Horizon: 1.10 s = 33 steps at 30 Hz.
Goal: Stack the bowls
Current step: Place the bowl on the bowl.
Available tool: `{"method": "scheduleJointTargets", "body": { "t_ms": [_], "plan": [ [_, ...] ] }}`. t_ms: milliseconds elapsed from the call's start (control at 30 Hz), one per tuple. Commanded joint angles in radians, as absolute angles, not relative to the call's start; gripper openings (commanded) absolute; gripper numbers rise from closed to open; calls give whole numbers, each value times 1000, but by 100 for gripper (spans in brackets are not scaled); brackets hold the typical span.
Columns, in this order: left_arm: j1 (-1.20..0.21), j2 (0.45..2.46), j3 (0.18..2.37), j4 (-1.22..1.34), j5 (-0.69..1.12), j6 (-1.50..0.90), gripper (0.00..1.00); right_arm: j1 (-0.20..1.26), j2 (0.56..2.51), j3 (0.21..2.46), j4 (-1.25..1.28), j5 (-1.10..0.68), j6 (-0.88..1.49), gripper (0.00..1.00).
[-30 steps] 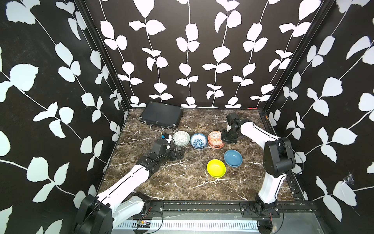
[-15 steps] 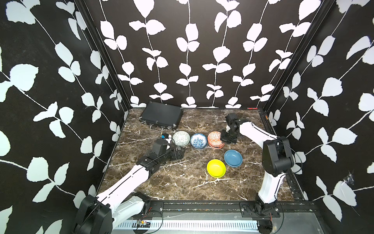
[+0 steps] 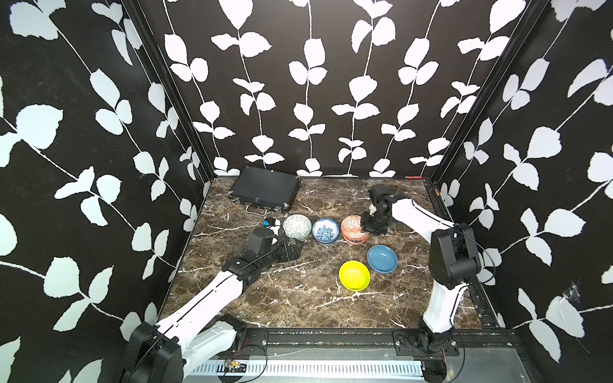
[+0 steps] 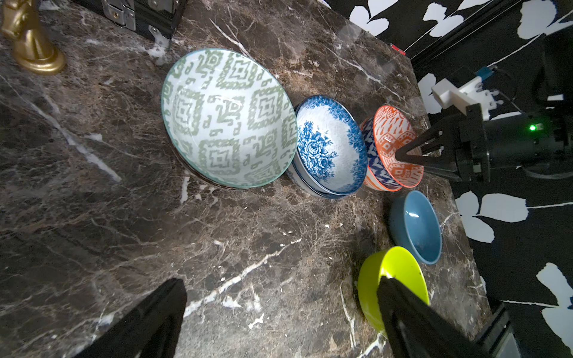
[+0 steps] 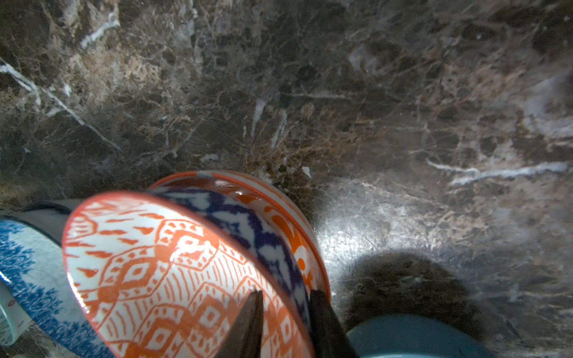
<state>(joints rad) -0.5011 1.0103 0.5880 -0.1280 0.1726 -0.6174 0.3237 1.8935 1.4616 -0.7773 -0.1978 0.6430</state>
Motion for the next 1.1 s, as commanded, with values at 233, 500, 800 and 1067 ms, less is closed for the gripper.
{"method": "scheduleJointTargets", "body": {
  "t_ms": [233, 500, 800, 1067],
  "plan": [
    [-492, 980, 566, -109, 173, -619, 99, 327, 1847, 1486, -834, -166, 641, 42],
    [-492, 977, 565, -109, 172, -620, 99, 327, 1842, 1504, -850, -172, 644, 47],
    [-492, 973, 563, -109, 172, -621, 99, 327, 1819, 1495, -876, -140, 643, 43],
    [-491, 970, 561, -110, 171, -621, 99, 324, 1848, 1492, -872, -136, 640, 27]
  ]
}}
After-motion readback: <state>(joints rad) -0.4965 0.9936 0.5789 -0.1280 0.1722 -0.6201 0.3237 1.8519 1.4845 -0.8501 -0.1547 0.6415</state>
